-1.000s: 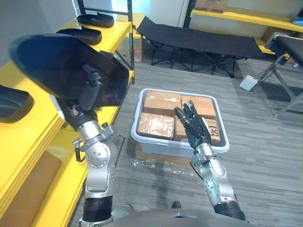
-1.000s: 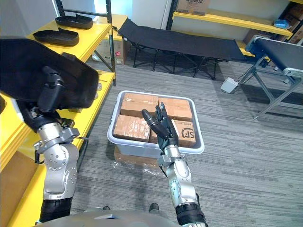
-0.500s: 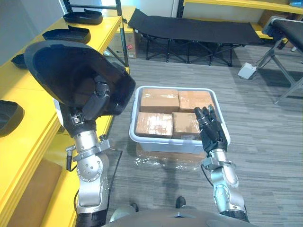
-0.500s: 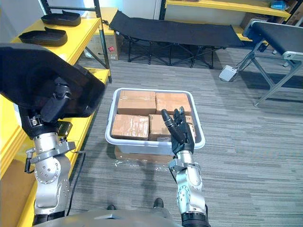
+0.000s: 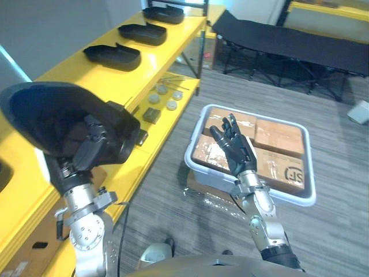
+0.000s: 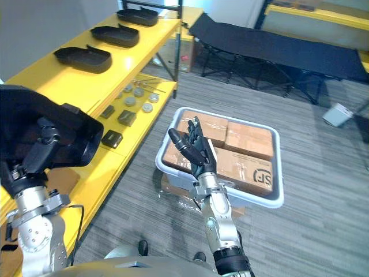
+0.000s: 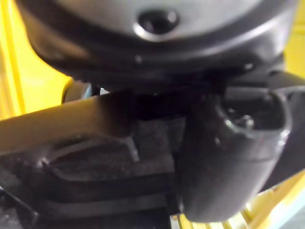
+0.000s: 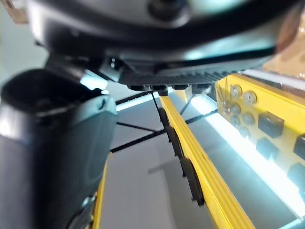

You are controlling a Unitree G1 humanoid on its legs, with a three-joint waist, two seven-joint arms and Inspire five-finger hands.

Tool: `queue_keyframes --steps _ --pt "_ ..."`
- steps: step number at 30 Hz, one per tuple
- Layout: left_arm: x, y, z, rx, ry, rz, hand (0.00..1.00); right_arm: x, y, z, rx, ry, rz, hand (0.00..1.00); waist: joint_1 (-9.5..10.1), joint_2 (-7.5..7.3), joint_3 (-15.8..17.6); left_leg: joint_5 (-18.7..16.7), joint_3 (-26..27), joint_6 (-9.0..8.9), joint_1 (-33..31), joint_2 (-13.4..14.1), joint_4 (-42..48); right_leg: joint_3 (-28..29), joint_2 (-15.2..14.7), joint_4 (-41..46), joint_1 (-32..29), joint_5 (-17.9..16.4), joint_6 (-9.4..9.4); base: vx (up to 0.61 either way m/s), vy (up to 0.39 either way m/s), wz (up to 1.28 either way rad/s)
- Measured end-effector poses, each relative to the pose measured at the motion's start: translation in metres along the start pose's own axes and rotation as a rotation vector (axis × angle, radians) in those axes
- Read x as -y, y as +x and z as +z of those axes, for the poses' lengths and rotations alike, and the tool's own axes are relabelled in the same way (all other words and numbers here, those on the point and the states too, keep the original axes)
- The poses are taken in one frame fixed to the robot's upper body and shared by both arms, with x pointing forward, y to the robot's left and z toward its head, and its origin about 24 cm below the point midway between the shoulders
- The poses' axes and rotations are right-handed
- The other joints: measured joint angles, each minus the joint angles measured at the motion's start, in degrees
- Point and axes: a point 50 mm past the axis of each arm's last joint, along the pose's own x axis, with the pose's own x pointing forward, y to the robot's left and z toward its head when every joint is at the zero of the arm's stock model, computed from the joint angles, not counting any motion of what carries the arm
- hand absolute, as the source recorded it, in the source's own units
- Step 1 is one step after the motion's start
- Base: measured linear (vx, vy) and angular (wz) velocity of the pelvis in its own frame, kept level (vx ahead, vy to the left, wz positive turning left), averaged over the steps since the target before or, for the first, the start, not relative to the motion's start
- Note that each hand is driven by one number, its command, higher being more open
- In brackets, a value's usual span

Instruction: Walk over and take three plastic housings, then place them on the shelf

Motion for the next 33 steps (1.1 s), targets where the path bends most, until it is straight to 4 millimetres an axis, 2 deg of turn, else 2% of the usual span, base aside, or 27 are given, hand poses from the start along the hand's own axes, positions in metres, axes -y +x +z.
queue_keyframes --steps 2,5,7,8,9,10,11,12,17,20,24,27,28,30,33 --pt "-0.014 -0.005 -0.001 -0.021 0.042 0.042 0.00 -0.006 0.007 0.002 0.009 -0.004 0.034 1.00 1.00 -0.18 0.15 0.14 -1.34 -0.02 -0.06 -0.16 0.07 -1.16 0.04 0.11 0.69 -0.17 -0.20 0.00 0.012 0.29" --pt "-0.021 -0.011 -0.004 -0.056 0.026 0.070 0.00 -0.008 0.009 0.002 0.005 -0.010 0.050 1.00 1.65 -0.24 0.48 0.32 -3.53 -0.01 -0.11 -0.58 0.21 -3.24 -0.13 1.24 1.62 -1.18 -0.65 0.00 0.017 0.45" --pt "-0.024 -0.014 -0.005 -0.071 0.030 0.069 0.00 -0.009 0.009 0.002 0.005 -0.011 0.051 1.00 1.74 -0.35 0.70 0.67 -4.02 0.11 -1.02 -1.10 0.00 -5.20 -0.79 2.35 1.67 -2.36 -0.03 -0.03 0.015 0.47" --pt "-0.024 -0.014 -0.005 -0.077 0.010 0.057 0.00 -0.009 0.009 0.002 0.004 -0.013 0.046 1.00 1.77 -0.21 1.20 0.44 -3.71 0.44 -1.43 -1.34 -0.52 -6.91 -1.29 3.03 1.77 -2.90 0.22 -0.03 0.019 0.75" --pt "-0.022 -0.014 -0.005 -0.075 -0.001 0.024 0.00 -0.006 0.008 0.002 0.000 -0.036 0.035 1.00 1.02 -0.06 2.02 0.50 0.78 0.67 -1.88 0.30 -0.70 -9.48 -1.56 3.15 2.74 -2.92 0.27 -0.03 0.020 0.95" --pt "-0.019 -0.013 -0.005 -0.074 -0.007 0.002 0.00 -0.003 0.006 0.001 -0.006 -0.055 0.023 1.00 0.73 0.22 2.48 0.83 2.94 0.82 -1.89 1.15 -0.68 -10.60 -1.68 3.48 3.31 -2.92 0.27 -0.04 0.039 1.18" --pt "-0.016 -0.013 -0.005 -0.073 -0.014 -0.044 0.00 0.004 0.002 0.000 -0.024 -0.074 -0.002 1.00 0.47 0.97 2.92 3.11 4.00 0.25 -1.93 1.91 -0.85 -11.89 -1.97 4.78 3.97 -3.21 0.57 -0.01 0.097 0.98" --pt "-0.014 -0.013 -0.005 -0.071 -0.017 -0.077 0.00 0.010 -0.001 -0.003 -0.041 -0.099 -0.025 1.00 0.82 1.09 2.99 4.16 2.62 0.31 -1.94 1.24 -1.18 -12.57 -2.63 5.60 4.00 -3.40 0.41 0.00 0.121 0.79" --pt "-0.012 -0.014 -0.006 -0.078 -0.050 -0.079 0.00 0.013 0.000 0.000 -0.032 -0.113 -0.036 1.00 1.57 1.39 3.44 4.51 2.29 0.69 -1.72 0.18 -0.98 -12.26 -3.65 6.06 4.45 -3.88 -0.02 -0.01 0.086 0.13" --pt "-0.012 -0.013 -0.005 -0.076 -0.063 -0.092 0.00 0.015 0.000 0.003 -0.017 -0.114 -0.038 1.00 1.17 1.14 3.60 3.80 3.84 0.35 -1.72 0.02 -1.31 -9.69 -4.03 6.07 3.85 -6.37 -0.45 -0.07 0.019 -0.22" --pt "-0.009 -0.011 -0.004 -0.067 -0.065 -0.134 0.00 0.021 -0.006 0.004 -0.015 -0.115 -0.058 1.00 -0.66 1.24 3.83 3.75 4.75 0.46 -1.79 0.44 -1.31 -6.21 -3.87 8.48 2.03 -8.33 0.90 -0.06 -0.010 -0.15" --pt "0.005 -0.005 -0.001 -0.024 -0.097 -0.218 0.00 0.031 -0.014 0.007 -0.007 -0.120 -0.094 1.00 -1.98 1.30 3.86 5.22 3.81 -0.05 -2.50 0.97 -1.91 -5.98 -3.10 9.00 1.24 -8.63 0.80 -0.01 -0.052 0.14" --pt "0.015 0.000 0.003 0.009 -0.125 -0.262 0.00 0.037 -0.018 0.010 0.001 -0.128 -0.107 1.00 -2.62 1.33 3.86 6.14 2.70 -0.39 -3.03 1.11 -2.31 -5.38 -2.60 9.19 0.85 -8.51 0.89 0.01 -0.043 0.30" --pt "0.020 0.003 0.005 0.035 -0.143 -0.279 0.00 0.040 -0.019 0.013 -0.003 -0.152 -0.081 1.00 -3.30 1.39 3.86 7.20 1.91 -0.73 -2.61 1.28 -3.50 -3.09 -2.10 9.35 0.58 -8.46 0.99 0.02 -0.029 0.25" --pt "0.021 0.004 0.007 0.055 -0.152 -0.268 0.00 0.039 -0.019 0.013 -0.008 -0.162 -0.025 1.00 -3.16 1.82 4.00 7.62 1.55 -1.29 -2.49 2.08 -3.93 -2.81 -1.14 8.93 0.68 -8.48 0.96 0.00 -0.044 0.04"
